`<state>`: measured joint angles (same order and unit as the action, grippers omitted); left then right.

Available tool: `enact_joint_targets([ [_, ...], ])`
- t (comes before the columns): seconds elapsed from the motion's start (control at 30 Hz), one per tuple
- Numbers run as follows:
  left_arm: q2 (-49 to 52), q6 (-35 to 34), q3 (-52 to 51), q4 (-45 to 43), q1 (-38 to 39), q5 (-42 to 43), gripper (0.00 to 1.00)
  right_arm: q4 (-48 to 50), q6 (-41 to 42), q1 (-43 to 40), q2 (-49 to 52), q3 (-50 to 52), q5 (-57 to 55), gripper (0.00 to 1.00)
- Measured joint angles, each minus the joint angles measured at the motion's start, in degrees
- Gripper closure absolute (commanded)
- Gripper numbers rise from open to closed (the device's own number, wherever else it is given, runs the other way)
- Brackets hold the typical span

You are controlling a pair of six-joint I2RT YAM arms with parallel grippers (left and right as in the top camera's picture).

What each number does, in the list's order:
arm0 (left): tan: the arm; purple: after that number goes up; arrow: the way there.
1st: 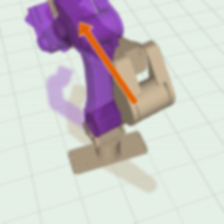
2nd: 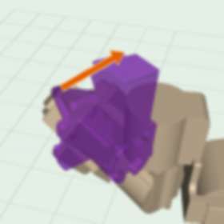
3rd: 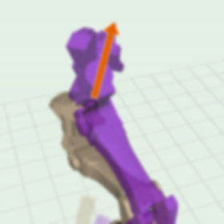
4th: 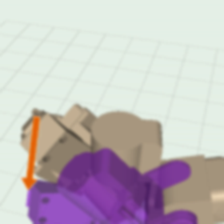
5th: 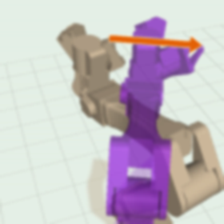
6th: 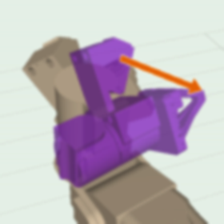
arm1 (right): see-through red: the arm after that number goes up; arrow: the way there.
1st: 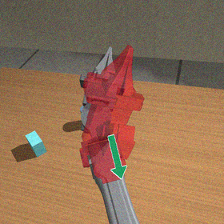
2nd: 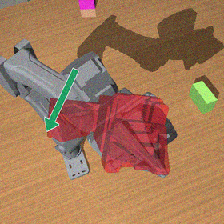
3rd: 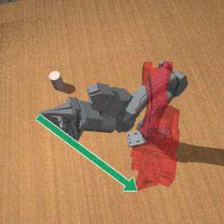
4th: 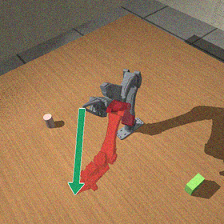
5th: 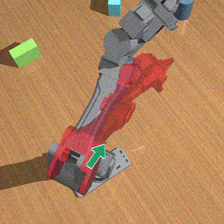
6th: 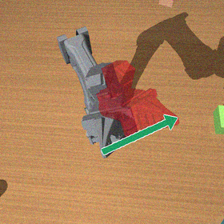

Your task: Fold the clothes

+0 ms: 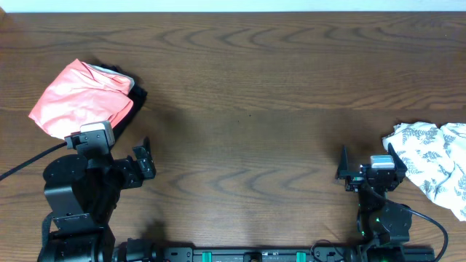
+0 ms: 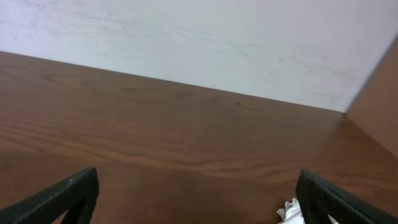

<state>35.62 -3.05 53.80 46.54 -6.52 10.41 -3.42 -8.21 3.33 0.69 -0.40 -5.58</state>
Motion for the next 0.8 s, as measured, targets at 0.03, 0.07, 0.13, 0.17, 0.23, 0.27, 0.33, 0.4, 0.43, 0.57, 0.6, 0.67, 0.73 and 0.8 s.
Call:
enact_joint_targets([
  [0.03, 0.0, 0.0, 0.0, 0.0, 0.0, 0.0, 0.02, 0.0, 0.0, 0.0, 0.0, 0.0, 0.0, 0.01],
  [0.07, 0.0, 0.0, 0.0, 0.0, 0.0, 0.0, 0.02, 0.0, 0.0, 0.0, 0.0, 0.0, 0.0, 0.01],
  [0.13, 0.0, 0.02, 0.0, 0.0, 0.0, 0.0, 0.02, 0.0, -0.02, 0.0, 0.0, 0.0, 0.0, 0.01],
  [0.17, 0.0, 0.0, 0.0, 0.0, 0.0, 0.0, 0.02, 0.0, 0.0, 0.0, 0.0, 0.0, 0.0, 0.01],
  [0.23, 0.0, 0.0, 0.0, 0.0, 0.0, 0.0, 0.02, 0.0, 0.0, 0.0, 0.0, 0.0, 0.0, 0.01],
  [0.27, 0.0, 0.0, 0.0, -0.02, 0.0, 0.0, 0.02, 0.0, 0.0, 0.0, 0.0, 0.0, 0.0, 0.01],
  [0.33, 0.0, 0.0, 0.0, 0.0, 0.0, 0.0, 0.02, 0.0, 0.0, 0.0, 0.0, 0.0, 0.0, 0.01],
  [0.4, 0.0, 0.0, 0.0, 0.0, 0.0, 0.0, 0.02, 0.0, 0.0, 0.0, 0.0, 0.0, 0.0, 0.01],
  [0.43, 0.0, 0.0, 0.0, 0.0, 0.0, 0.0, 0.02, 0.0, -0.02, 0.0, 0.0, 0.0, 0.0, 0.01],
  [0.57, -0.07, 0.0, 0.0, 0.0, 0.0, 0.0, 0.02, 0.0, 0.0, 0.0, 0.0, 0.0, 0.0, 0.01],
  [0.6, -0.17, 0.0, 0.0, 0.0, 0.0, 0.0, 0.02, 0.0, 0.0, 0.0, 0.0, 0.0, 0.0, 0.01],
  [0.67, -0.68, 0.07, 0.0, 0.35, 0.0, -0.02, 0.02, 0.0, 0.0, 0.0, 0.0, 0.0, 0.0, 0.01],
  [0.73, -1.77, 0.31, -0.04, 2.19, 0.0, 0.0, 0.02, 0.0, 0.0, 0.0, 0.0, 0.0, 0.0, 0.01],
  [0.8, -3.74, 0.61, -0.87, 2.51, 0.0, -0.02, 0.02, 0.0, 0.0, 0.0, 0.0, 0.0, 0.0, 0.01],
])
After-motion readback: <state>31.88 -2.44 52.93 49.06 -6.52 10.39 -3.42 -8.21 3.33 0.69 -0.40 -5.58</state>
